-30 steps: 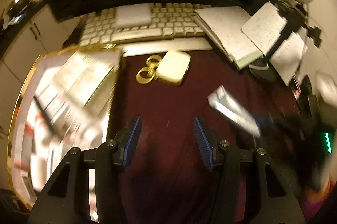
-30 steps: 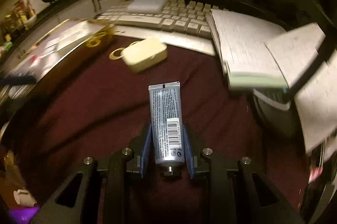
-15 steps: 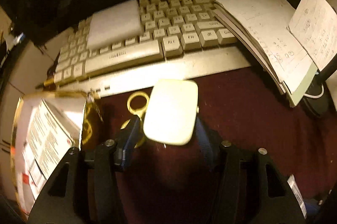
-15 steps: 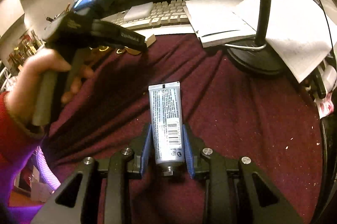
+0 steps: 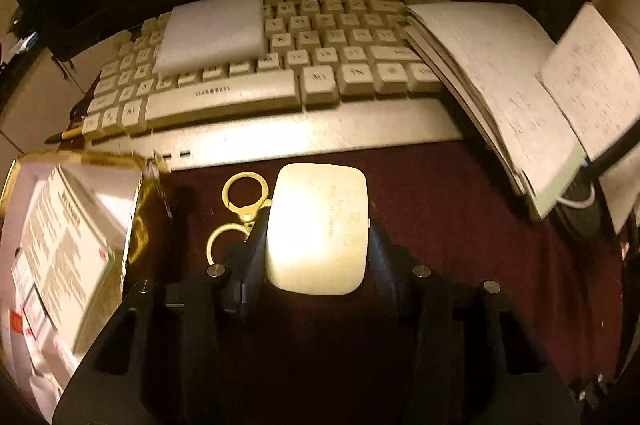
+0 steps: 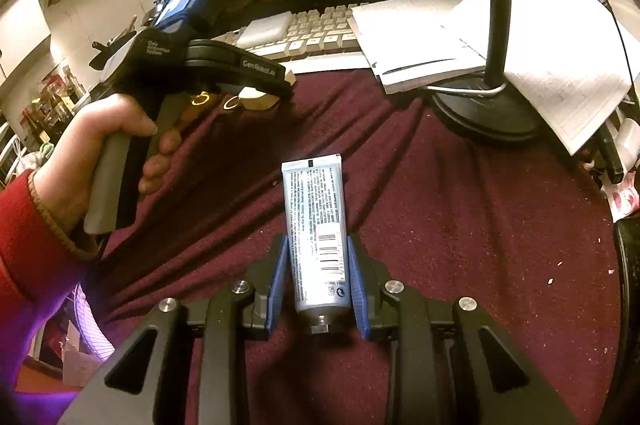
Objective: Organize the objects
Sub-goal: 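Carry the earbud case and grey tube over the tray with both tools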
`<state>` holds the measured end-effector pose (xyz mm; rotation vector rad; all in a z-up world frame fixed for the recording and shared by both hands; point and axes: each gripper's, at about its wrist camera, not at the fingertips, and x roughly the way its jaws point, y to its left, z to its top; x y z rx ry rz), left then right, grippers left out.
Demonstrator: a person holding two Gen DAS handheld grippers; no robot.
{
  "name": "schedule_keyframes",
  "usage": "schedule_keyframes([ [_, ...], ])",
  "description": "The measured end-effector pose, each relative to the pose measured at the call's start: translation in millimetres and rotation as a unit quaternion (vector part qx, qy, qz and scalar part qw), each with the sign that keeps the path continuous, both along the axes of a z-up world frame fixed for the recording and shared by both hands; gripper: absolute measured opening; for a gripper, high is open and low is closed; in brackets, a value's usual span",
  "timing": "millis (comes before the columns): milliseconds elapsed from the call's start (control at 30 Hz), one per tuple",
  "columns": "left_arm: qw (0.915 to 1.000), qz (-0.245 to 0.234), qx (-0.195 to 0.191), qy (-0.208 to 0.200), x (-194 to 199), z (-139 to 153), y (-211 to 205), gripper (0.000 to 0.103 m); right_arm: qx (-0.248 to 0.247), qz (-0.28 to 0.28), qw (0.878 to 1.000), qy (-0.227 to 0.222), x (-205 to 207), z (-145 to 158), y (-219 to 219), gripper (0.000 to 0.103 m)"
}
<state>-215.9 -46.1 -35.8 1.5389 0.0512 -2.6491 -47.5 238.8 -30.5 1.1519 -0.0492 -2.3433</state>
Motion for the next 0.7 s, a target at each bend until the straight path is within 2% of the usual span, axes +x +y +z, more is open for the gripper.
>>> schedule_keyframes([
  [133, 0.9996, -0.01, 0.024, 0.01, 28.3, 4.2, 5.3, 0.048, -0.01, -0.007, 1.0, 0.001, 0.1, -0.6, 2.5, 0.028],
  [333, 0.9971, -0.023, 0.056, 0.046, 97.6, 19.7, 0.3, 0.048, -0.046, -0.018, 0.999, -0.008, -0.1, -3.2, 9.8, 0.028],
  [500, 0.9963, -0.024, 0.068, 0.048, 159.0, 17.6, 8.6, 0.048, -0.084, -0.028, 0.996, -0.011, 5.0, -4.0, 15.8, 0.028],
  [700, 0.9947, -0.032, 0.081, 0.054, 197.3, 18.8, 10.0, 0.048, -0.109, -0.028, 0.994, -0.014, 14.3, -2.3, 12.5, 0.028],
])
